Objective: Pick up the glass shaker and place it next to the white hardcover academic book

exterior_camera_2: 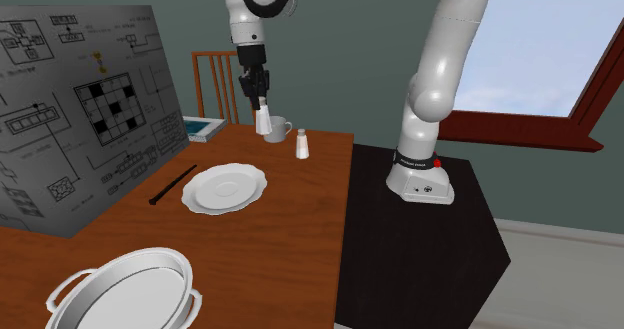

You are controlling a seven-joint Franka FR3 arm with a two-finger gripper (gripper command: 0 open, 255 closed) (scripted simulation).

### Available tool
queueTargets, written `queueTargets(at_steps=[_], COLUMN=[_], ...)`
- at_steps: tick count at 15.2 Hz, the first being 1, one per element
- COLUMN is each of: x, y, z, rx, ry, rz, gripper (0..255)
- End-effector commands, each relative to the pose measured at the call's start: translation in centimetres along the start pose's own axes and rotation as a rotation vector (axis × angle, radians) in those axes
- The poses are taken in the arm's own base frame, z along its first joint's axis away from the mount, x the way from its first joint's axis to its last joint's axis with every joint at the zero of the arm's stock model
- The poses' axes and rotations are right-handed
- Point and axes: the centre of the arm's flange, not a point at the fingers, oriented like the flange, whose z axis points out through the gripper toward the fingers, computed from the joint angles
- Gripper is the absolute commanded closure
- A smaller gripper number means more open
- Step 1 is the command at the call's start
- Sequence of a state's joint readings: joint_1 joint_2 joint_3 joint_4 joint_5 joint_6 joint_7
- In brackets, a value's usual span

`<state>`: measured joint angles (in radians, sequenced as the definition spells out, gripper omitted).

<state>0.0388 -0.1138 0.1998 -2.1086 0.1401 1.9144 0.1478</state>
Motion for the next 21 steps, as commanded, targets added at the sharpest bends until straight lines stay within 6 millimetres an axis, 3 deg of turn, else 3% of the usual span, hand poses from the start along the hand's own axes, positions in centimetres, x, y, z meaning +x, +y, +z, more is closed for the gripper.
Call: queueTargets(at_steps=[1,21], x=[2.0,19.5], y=[2.1,21.8], z=[-0.1,0.5], rx=[-0.001,-0.001], ry=[0.000,0.000], rz=[0.000,0.000], gripper=[255,255])
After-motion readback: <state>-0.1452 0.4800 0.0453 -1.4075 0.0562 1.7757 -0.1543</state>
